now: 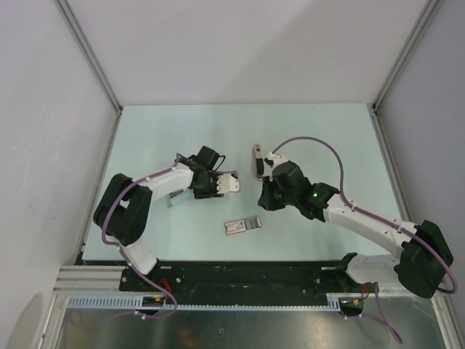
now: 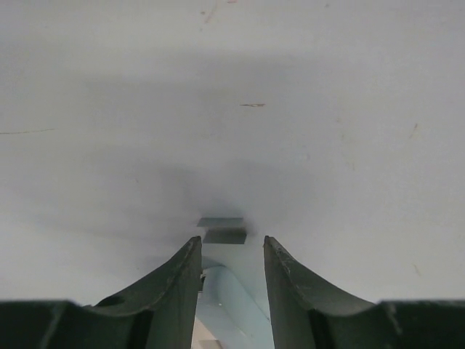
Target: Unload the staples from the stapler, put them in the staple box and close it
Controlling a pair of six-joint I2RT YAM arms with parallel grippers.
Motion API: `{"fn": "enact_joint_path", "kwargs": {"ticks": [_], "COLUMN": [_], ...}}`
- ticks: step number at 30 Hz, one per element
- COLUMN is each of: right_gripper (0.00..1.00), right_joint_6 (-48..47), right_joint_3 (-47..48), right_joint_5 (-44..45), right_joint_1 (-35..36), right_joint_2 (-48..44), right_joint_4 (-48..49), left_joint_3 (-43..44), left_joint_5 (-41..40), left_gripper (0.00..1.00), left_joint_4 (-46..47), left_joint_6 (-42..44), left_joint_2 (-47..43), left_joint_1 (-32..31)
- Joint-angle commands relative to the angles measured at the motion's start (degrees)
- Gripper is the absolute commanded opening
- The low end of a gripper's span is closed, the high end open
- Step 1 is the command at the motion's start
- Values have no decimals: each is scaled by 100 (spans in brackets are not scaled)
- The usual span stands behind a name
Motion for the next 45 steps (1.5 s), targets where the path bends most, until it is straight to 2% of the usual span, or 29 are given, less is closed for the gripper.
{"fn": "enact_joint_path", "kwargs": {"ticks": [1, 11, 18, 33, 45], "right_gripper": [16, 16, 16, 16, 16], "right_joint_6": [-140, -170, -163, -169, -136], "right_joint_3": [3, 3, -5, -37, -131], "right_joint_5": [84, 84, 69, 84, 76], "right_joint_1": [-43, -68, -75, -121, -137], "right_joint_2": [-223, -238, -246, -305, -362], "right_joint_4": [-30, -28, -3, -56, -15], "left_joint_3": [296, 656, 793, 674, 236], "left_joint_5": [76, 185, -61, -227, 108], "left_gripper": [44, 45, 46, 47, 47], "left_joint_4": [-68, -69, -54, -56, -48], "left_joint_6": [-159, -112, -196, -270, -555], "left_joint_2": [88, -217, 247, 681, 658], "left_joint_1": [53, 565, 616, 434, -258]}}
